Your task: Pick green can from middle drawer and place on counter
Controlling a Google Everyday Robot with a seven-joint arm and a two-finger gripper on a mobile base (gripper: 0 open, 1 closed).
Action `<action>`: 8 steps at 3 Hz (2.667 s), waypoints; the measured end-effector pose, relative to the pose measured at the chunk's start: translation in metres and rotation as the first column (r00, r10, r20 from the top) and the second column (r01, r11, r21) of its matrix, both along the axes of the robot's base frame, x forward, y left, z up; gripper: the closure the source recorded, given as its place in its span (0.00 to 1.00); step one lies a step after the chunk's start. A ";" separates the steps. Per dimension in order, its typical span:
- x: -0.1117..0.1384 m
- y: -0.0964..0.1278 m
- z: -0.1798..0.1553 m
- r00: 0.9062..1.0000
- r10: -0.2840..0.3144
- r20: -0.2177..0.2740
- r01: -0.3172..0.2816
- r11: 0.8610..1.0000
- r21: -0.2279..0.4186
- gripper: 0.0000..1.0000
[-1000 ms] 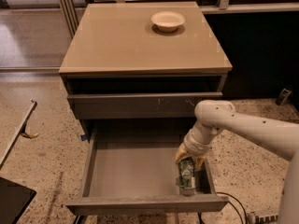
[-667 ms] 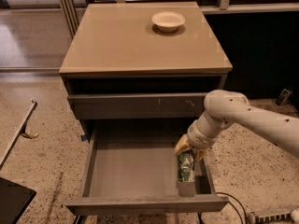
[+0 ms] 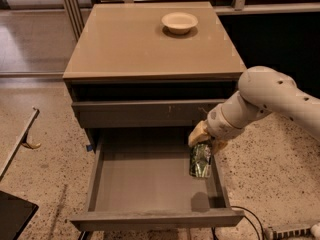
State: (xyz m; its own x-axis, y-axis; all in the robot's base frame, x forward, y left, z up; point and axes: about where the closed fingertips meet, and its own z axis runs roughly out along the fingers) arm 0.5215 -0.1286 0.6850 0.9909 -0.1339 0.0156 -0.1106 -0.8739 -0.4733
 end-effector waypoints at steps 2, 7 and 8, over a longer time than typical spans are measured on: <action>0.026 -0.006 0.141 0.961 -0.139 0.238 0.121 0.988 0.092 1.00; 0.107 -0.011 0.279 0.780 -0.260 0.570 0.190 0.965 0.180 1.00; 0.147 -0.014 0.282 0.731 -0.182 0.658 0.124 0.983 0.135 1.00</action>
Offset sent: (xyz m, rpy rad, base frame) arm 0.0488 -0.0202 0.2314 0.1133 -0.3977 -0.2637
